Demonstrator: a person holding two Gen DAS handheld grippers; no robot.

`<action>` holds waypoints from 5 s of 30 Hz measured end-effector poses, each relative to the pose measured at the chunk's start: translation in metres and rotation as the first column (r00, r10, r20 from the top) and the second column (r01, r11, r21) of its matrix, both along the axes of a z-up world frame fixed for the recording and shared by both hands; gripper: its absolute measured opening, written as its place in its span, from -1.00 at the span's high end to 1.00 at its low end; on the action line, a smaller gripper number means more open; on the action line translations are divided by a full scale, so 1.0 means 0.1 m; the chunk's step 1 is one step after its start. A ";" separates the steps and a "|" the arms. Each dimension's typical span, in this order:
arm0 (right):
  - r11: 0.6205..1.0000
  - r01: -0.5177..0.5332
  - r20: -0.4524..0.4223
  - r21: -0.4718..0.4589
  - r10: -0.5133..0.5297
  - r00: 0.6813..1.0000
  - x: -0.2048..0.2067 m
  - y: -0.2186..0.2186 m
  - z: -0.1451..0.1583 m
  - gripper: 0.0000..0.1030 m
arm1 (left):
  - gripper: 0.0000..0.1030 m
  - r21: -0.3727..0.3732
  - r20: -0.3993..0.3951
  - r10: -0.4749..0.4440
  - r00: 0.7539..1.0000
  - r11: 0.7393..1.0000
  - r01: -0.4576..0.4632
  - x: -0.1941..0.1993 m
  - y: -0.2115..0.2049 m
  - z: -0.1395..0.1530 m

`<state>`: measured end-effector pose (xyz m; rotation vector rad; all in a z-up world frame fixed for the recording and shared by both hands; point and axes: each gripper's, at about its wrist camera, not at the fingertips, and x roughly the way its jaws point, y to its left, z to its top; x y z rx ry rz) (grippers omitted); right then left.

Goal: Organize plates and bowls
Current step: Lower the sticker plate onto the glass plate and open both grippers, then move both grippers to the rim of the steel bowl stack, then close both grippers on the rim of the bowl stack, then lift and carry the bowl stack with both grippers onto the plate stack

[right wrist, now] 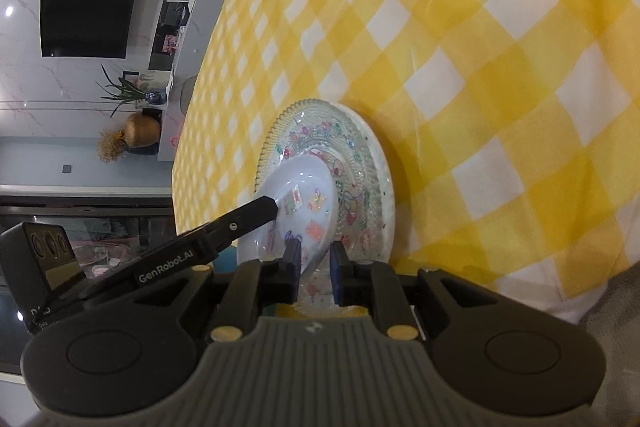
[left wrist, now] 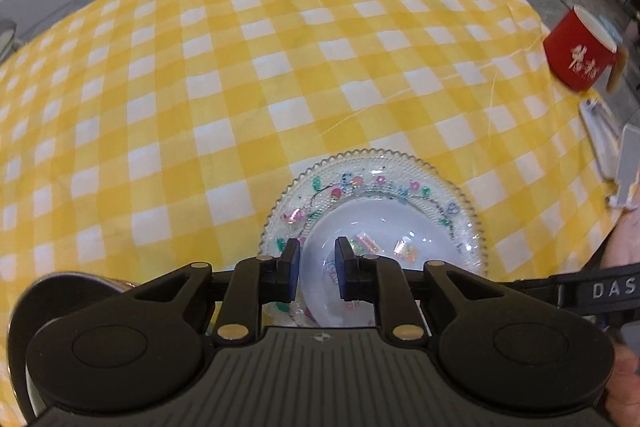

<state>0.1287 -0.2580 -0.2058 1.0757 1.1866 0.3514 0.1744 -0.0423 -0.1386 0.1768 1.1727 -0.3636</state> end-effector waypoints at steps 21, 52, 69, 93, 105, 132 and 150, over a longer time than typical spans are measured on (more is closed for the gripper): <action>0.980 -0.024 0.112 -0.198 0.047 0.993 -0.01 0.12 0.28 0.23 | 0.47 0.015 0.062 -0.020 0.998 1.000 0.019 -0.02 -0.03 -0.08; 0.825 -0.014 0.311 -0.566 0.229 0.922 -0.14 0.58 0.88 0.29 | -0.09 -0.058 0.273 0.262 0.926 0.965 -0.256 -0.70 0.68 1.04; 0.853 -0.101 0.287 -0.512 0.280 0.916 -0.18 1.33 1.20 -0.17 | -0.23 -0.046 0.312 0.380 0.871 0.922 -0.385 -0.82 1.29 0.80; 0.888 -0.221 0.067 -0.402 0.269 0.961 0.18 1.85 0.50 0.06 | -0.42 -0.241 0.096 0.447 0.889 0.877 -0.415 -0.62 1.68 0.07; 0.950 -0.154 0.036 -0.273 0.171 0.985 0.19 1.67 0.38 -0.07 | -0.69 -0.445 -0.076 0.504 0.861 0.755 -0.481 -0.52 1.95 -0.20; 0.984 -0.091 0.039 -0.155 0.098 0.994 0.00 1.62 0.11 -0.10 | -0.53 -0.624 -0.173 0.501 0.848 0.610 -0.488 -0.52 2.12 -0.47; 0.872 -0.179 0.209 -0.457 0.300 0.931 -0.05 1.85 0.57 -0.16 | -0.58 -0.616 -0.163 0.468 0.869 0.640 -0.460 -0.48 2.11 -0.48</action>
